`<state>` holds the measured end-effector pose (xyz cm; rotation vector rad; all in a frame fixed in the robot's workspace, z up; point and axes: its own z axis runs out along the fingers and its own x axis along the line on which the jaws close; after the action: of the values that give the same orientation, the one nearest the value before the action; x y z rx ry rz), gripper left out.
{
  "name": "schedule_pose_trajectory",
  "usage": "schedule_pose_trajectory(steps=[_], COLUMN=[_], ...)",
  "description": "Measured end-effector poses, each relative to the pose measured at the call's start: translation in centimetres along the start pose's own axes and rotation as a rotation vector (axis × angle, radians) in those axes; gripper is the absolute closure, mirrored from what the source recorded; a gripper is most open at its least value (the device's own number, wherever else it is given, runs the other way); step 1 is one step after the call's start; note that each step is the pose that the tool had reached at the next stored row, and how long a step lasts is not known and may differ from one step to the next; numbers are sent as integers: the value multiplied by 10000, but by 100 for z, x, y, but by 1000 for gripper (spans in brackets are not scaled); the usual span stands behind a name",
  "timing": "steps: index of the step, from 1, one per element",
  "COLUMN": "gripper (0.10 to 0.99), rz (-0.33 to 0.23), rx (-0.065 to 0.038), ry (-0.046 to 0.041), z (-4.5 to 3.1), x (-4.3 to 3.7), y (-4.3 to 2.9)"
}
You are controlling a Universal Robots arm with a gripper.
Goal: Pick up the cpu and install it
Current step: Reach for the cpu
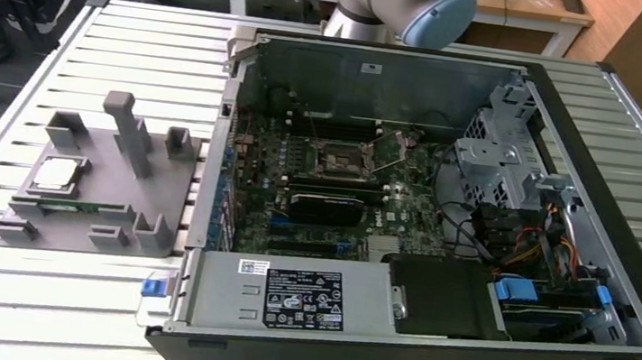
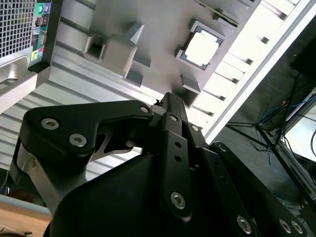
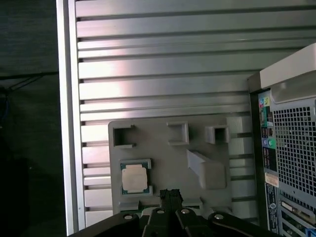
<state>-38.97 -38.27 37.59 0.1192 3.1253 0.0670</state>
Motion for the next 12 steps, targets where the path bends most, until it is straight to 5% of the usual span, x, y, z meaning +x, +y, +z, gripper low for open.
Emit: schedule_pose_trajectory(steps=[12], gripper=[980], rz=[0], rx=[2], ry=[31], z=[35], x=[445], y=[-36])
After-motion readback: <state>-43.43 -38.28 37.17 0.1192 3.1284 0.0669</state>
